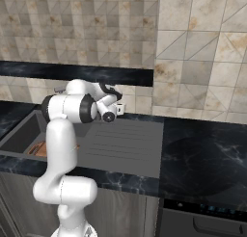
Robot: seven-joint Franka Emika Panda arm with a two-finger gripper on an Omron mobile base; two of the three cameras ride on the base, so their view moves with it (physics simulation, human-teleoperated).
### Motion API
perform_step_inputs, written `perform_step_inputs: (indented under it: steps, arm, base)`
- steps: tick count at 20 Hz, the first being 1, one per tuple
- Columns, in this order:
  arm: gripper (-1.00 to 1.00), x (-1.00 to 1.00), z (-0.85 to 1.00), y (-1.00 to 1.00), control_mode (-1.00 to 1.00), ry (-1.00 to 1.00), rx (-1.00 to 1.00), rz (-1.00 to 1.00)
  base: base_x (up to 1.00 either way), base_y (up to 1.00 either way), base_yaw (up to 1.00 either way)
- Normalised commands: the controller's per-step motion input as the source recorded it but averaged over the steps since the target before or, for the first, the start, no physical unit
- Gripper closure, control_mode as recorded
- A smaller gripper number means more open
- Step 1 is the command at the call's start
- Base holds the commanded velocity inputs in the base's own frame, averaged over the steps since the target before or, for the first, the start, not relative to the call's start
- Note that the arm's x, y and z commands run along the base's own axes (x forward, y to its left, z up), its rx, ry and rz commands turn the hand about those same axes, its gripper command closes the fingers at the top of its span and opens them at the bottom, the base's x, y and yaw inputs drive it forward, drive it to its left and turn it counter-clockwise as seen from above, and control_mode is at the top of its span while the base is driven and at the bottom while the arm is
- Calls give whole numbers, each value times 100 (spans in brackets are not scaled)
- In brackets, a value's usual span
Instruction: Turn on the sink faucet with hot water and rinse the cutting board for ten seconds, then turn off the faucet. Push the cutting board to reach the water if necessary.
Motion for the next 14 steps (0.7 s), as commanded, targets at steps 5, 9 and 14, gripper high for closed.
perform_step_inputs:
  steps: [5,9,14]
  arm:
    - [-100,0,-5,-40,-100,0,0,4]
    - [-100,0,-3,-47,-100,0,0,0]
    - [-100,-1,-4,-43,-100,0,0,0]
  base:
    - [0,0,0]
    - [0,0,0]
    - [0,0,0]
